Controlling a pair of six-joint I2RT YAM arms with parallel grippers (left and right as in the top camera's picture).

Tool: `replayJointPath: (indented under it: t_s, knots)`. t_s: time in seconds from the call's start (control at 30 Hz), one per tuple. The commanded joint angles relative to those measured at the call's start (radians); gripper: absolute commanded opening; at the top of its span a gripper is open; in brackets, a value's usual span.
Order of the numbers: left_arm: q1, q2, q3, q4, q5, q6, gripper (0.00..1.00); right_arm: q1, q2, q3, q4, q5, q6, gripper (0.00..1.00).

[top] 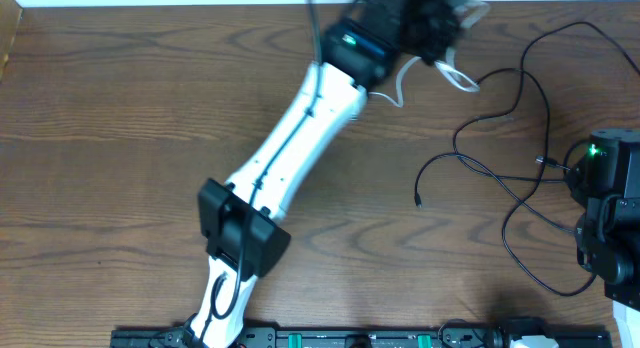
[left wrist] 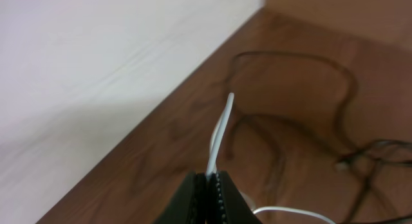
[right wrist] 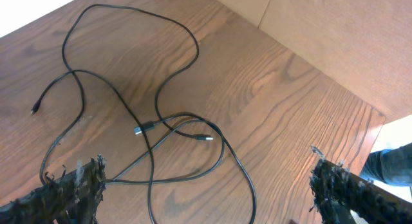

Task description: Untangle cables

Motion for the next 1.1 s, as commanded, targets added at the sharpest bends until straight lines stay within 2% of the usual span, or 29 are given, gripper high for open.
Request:
replayJointPath:
  t_s: [0.0,0.1,0.3,0.43,0.47,0.53,0.7,0.93,1.07]
  knots:
    - [-0.037,-0.008,0.008,0.031,0.008,-0.008,0.07,-0.011,-0.004,-0.007,-0.003,0.026,0.013,0.99]
    - [-0.014,-0.007,0.008,-0.002,-0.076,-0.009,0.07,-0.011,0.004,-0.007,0.003,0.003,0.005,0.99]
    - [0.169,-0.009,0.008,-0.047,-0.085,-0.053,0.07,-0.011,0.083,-0.008,0.067,-0.119,-0.061,0.99]
    - [0.261,-0.044,0.008,-0.075,-0.085,-0.057,0.07,-0.009,0.225,-0.008,0.183,-0.370,-0.225,0.99]
    - [0.269,-0.064,0.008,-0.090,-0.085,-0.056,0.07,-0.005,0.280,-0.008,0.236,-0.469,-0.310,0.99]
    - [0.267,-0.097,0.008,-0.114,-0.085,-0.055,0.07,0.014,0.375,-0.008,0.336,-0.631,-0.470,0.99]
    - [0.246,-0.142,0.008,-0.188,-0.085,-0.056,0.07,0.034,0.496,-0.008,0.530,-0.846,-0.720,0.99]
    - [0.224,-0.150,0.008,-0.242,-0.085,-0.055,0.07,0.039,0.525,-0.008,0.690,-0.959,-0.871,0.99]
    - [0.209,-0.162,0.008,-0.279,-0.085,-0.055,0.07,0.045,0.526,-0.008,0.760,-0.967,-0.896,0.99]
